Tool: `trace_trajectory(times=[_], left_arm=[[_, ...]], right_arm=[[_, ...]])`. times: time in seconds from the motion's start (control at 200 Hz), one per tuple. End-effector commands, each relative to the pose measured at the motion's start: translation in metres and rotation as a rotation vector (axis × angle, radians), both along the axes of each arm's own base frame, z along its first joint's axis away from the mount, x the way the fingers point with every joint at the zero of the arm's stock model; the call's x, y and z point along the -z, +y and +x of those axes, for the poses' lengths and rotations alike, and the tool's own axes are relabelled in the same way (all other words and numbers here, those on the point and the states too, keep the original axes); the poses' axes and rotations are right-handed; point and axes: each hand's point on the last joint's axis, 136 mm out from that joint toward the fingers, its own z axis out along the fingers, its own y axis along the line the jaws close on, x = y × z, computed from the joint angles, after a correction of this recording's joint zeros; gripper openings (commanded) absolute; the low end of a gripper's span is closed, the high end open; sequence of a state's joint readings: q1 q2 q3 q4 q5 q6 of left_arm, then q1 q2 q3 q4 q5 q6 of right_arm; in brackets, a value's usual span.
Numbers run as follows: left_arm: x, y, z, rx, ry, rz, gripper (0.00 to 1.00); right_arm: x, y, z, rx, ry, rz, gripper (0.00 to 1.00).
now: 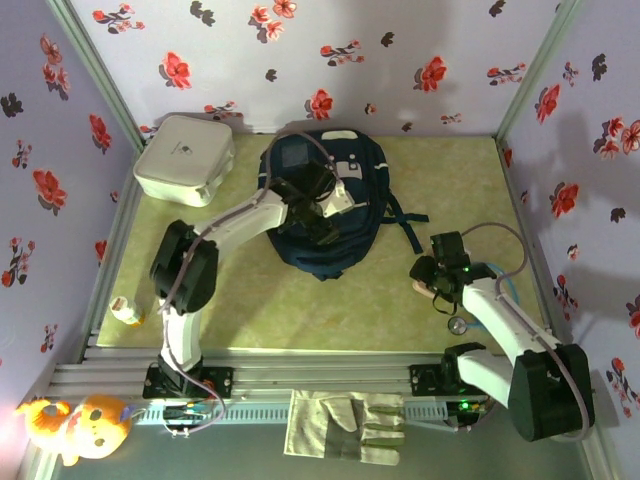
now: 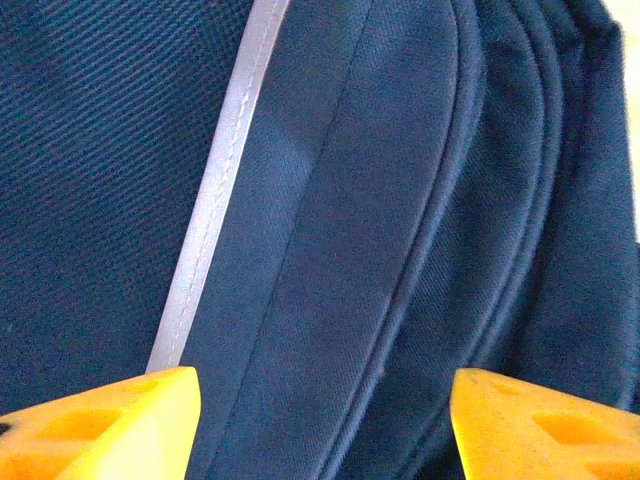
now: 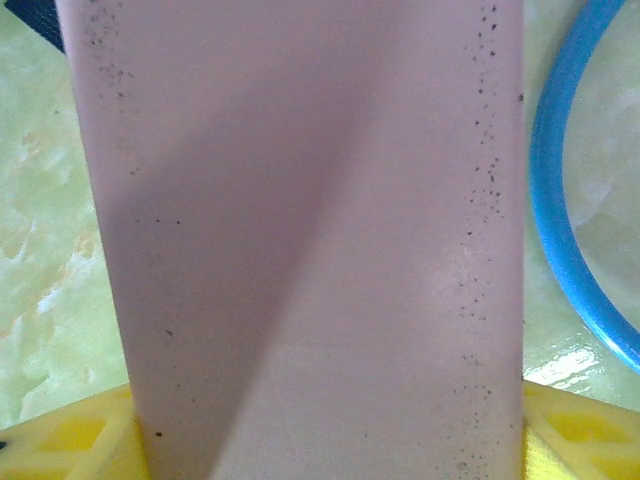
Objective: Pack books, pencil case, and school supplies into a backpack
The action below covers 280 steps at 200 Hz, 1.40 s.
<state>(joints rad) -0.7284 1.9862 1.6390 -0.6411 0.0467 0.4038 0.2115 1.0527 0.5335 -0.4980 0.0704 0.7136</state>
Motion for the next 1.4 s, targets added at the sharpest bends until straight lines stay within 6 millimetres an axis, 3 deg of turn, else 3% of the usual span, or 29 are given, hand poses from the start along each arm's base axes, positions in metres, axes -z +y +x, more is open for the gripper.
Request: trace_trajectory(times=[0.0,0.235,0.405,0.555,0.765,1.08,1.215,1.395], left_arm=[[0.016,0.005,-0.009,0.102,0.066,0.109,0.62],[0.024,-0.002,0.004,0.116,0.048,0.136,0.50],[0.014,-0.002,0.016,0.099,-0.015,0.146,0.21],[-0.018,-0.001,0.019,0.069,-0.061,0.113,0.00],[-0.079,-0.009,0.017,0.011,-0.154,-0.049,0.00],[-0.194,-0.024,0.015,-0.119,-0.333,-0.424,0.00],[-0.219,-0.040,0.011,-0.112,-0.371,-0.464,0.00],[-0.227,-0.053,0.025,-0.184,-0.398,-0.486,0.00]], right_arm=[[-0.005,0.004,0.003,0.008,-0.028,0.024,0.59],[-0.009,0.006,0.005,0.012,-0.045,0.041,0.59],[-0.012,0.007,0.007,0.013,-0.056,0.049,0.59],[-0.018,0.013,0.010,-0.013,-0.085,0.079,0.59],[-0.033,0.030,0.018,-0.072,-0.164,0.161,0.59],[-0.097,0.071,0.031,-0.216,-0.354,0.378,0.59],[-0.118,0.089,0.033,-0.271,-0.392,0.437,0.59],[-0.138,0.115,0.035,-0.347,-0.432,0.483,0.59]])
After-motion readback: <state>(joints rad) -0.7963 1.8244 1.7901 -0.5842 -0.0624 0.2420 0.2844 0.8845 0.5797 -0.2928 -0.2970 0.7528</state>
